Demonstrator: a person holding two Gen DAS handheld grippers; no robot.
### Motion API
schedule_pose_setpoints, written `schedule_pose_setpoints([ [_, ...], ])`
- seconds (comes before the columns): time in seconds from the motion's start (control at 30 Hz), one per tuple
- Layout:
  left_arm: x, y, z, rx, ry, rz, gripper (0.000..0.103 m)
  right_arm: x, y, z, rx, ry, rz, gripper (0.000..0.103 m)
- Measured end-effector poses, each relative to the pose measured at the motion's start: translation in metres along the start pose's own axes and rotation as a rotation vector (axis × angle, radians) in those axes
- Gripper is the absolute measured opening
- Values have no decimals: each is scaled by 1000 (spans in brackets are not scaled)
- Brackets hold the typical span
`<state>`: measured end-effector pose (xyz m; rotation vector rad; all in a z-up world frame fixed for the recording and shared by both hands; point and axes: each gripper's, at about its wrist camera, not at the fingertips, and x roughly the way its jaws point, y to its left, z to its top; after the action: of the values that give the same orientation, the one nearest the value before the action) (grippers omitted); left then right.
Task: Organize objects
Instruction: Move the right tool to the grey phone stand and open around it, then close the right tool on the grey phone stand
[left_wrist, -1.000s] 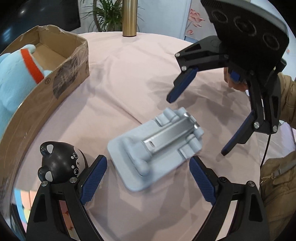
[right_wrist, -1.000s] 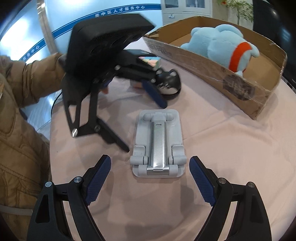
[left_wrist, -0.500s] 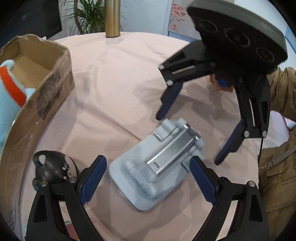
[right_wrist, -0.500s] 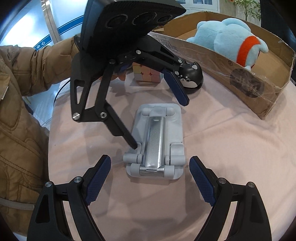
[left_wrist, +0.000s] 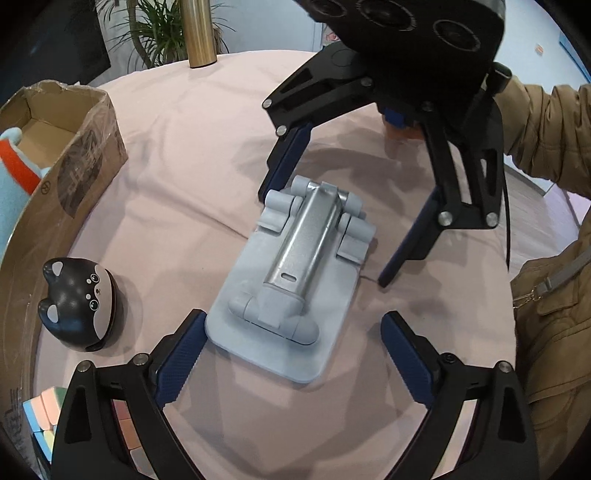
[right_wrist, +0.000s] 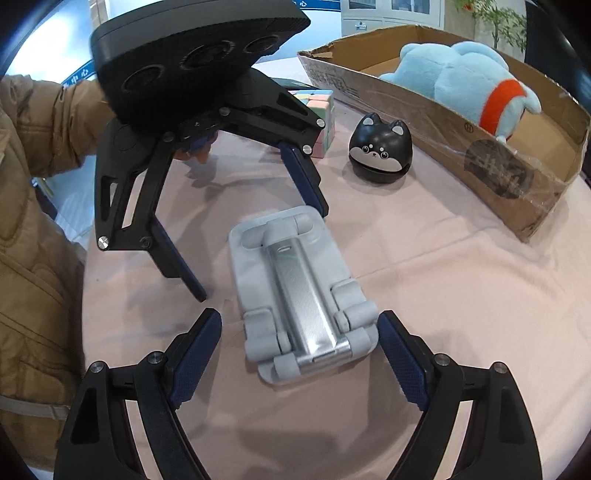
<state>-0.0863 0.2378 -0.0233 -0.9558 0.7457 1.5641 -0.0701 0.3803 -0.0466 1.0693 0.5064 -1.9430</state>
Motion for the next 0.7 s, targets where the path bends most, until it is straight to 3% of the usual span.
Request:
schedule_pose_setpoints([
  [0.13, 0, 1, -2, -2, -30, 17, 94, 0, 1, 1, -31, 4, -20, 73],
  [0.43, -9, 11, -15, 21, -94, 1, 94, 1, 0, -1, -55, 1, -26, 72],
  [0.7, -17, 15, -19, 45, -134, -28, 76, -8, 4, -8, -44, 8, -35, 70],
])
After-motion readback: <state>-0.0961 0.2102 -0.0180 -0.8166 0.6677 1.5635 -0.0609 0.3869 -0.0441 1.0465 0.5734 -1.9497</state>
